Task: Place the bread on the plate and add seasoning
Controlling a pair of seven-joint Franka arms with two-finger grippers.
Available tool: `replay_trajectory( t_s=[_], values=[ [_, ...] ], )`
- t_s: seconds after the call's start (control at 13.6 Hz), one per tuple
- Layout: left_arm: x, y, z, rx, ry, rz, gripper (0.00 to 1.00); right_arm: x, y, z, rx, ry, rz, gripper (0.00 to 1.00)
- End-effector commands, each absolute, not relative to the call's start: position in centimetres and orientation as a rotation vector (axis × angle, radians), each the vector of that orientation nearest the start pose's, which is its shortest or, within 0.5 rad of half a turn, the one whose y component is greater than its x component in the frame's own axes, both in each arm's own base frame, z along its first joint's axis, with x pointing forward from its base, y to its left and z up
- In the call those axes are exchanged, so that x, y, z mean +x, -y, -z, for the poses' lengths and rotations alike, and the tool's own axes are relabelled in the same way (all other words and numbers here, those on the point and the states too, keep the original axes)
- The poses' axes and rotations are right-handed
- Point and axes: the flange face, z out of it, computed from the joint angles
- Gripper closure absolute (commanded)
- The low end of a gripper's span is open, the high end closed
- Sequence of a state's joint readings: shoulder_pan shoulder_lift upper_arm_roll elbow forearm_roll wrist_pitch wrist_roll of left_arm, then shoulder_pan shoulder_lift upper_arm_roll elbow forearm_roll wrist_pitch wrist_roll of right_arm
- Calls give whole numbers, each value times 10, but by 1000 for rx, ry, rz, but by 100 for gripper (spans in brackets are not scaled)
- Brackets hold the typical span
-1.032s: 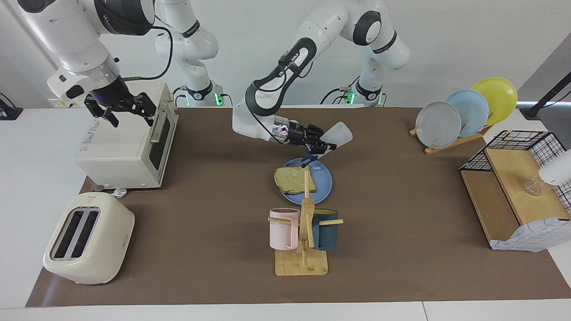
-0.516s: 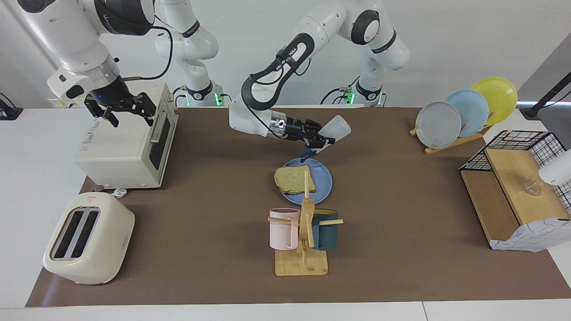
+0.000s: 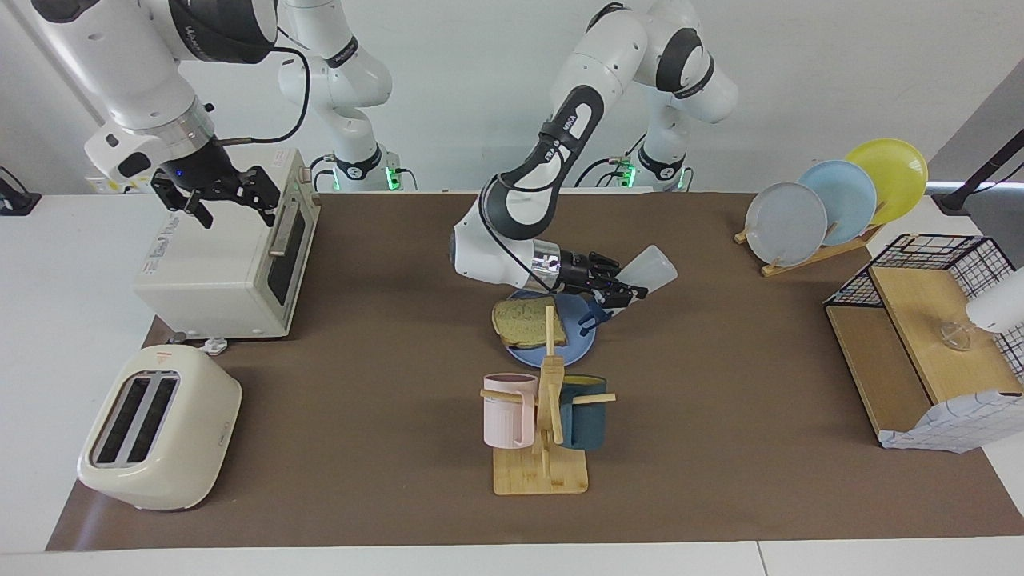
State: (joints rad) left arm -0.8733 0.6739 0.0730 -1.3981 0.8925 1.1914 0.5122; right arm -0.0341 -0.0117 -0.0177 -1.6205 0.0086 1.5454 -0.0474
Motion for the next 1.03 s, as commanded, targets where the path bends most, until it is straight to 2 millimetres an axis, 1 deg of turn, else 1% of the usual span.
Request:
replay_trajectory(
  t_s=[0.0, 0.07, 0.22, 0.44, 0.59, 0.81, 0.96],
  values=[
    [508, 404, -330, -1484, -1236, -733, 100, 542, 29, -608, -3138, -12, -104, 0],
    [502, 410, -329, -1479, -1244, -735, 100, 542, 29, -608, -3138, -12, -104, 0],
    [479, 428, -329, -1475, -1268, -751, 100, 542, 29, -608, -3138, -12, -104, 0],
    [435, 466, -337, -1458, -1306, -757, 100, 542, 29, -608, -3138, -14, -104, 0],
    [414, 481, -345, -1453, -1314, -760, 100, 542, 29, -608, -3138, -12, -104, 0],
    [414, 481, -346, -1457, -1308, -761, 100, 542, 29, -608, -3138, -14, -104, 0],
    [429, 471, -346, -1474, -1297, -761, 100, 542, 29, -608, -3138, -12, -104, 0]
  ],
)
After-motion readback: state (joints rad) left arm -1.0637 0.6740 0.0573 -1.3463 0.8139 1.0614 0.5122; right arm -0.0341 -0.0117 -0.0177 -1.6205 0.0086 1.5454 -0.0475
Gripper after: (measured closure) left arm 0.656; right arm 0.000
